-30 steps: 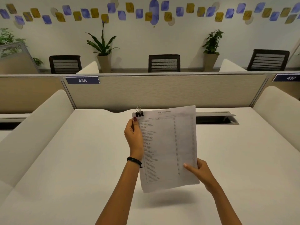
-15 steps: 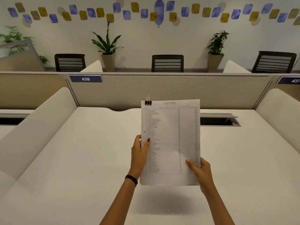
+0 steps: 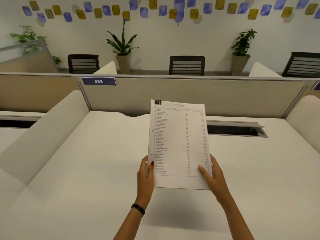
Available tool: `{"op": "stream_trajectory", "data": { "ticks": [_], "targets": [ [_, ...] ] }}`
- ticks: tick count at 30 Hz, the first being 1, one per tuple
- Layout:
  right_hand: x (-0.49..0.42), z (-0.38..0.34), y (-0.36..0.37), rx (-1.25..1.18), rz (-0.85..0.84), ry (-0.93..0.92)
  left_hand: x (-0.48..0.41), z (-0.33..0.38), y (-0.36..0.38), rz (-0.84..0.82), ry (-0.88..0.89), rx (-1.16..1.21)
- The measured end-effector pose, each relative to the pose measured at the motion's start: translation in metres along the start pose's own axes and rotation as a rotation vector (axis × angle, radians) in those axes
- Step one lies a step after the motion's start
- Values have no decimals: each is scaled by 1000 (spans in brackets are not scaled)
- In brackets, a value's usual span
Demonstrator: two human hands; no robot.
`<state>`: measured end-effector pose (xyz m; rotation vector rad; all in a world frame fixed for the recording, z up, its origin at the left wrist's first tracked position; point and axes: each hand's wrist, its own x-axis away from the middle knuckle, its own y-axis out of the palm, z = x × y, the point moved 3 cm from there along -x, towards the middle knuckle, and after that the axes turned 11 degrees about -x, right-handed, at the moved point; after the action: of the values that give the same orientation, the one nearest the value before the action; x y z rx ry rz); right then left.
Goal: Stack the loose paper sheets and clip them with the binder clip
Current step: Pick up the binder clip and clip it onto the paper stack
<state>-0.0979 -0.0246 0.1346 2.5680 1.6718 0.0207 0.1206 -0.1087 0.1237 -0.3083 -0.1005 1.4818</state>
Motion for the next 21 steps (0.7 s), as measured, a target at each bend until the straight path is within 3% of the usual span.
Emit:
{"op": "stream_trajectory", "data": {
  "ticks": [5,21],
  "targets": [
    [-4,5,10,-11,-101,81,-21,-8,-14,90,-18,8],
    [-113,79,58,-29,56,420,-142,-74,-2,108,-171,-65]
  ]
}}
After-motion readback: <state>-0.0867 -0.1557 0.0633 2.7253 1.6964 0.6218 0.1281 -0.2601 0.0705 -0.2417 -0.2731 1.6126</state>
